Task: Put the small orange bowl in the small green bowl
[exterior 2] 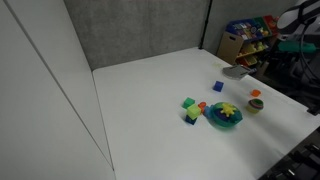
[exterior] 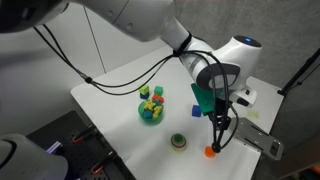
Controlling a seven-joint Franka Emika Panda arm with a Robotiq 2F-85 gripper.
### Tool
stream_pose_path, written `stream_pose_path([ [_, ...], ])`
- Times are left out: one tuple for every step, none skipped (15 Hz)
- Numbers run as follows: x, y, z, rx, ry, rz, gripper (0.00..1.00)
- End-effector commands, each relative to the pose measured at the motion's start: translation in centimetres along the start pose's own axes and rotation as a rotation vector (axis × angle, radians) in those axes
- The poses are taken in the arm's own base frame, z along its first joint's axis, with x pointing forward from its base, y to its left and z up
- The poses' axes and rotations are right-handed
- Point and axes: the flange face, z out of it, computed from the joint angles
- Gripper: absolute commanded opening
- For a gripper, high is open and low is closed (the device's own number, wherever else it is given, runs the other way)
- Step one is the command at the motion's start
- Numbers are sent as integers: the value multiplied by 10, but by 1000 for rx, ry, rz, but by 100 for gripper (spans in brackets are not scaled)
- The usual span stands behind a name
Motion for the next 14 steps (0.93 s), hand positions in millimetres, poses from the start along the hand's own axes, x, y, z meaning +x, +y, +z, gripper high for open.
stream_pose_path([
  [26, 9, 36, 10, -10, 14, 100],
  [30, 11, 47, 6, -16, 19, 100],
  [34, 14, 59, 2, -21, 24, 100],
  [37, 16, 71, -2, -25, 26, 100],
  [41, 17, 83, -1, -27, 30, 100],
  [44, 19, 93, -3, -30, 34, 100],
  [48, 20, 104, -5, -30, 39, 100],
  [51, 21, 114, -9, -31, 43, 100],
  [54, 23, 124, -17, -27, 48, 100],
  [56, 24, 133, -23, -34, 51, 100],
  [58, 25, 143, -32, -33, 50, 100],
  [59, 26, 151, -38, -38, 51, 100],
  [60, 27, 160, -43, -40, 50, 100],
  [61, 28, 167, -47, -42, 49, 100],
])
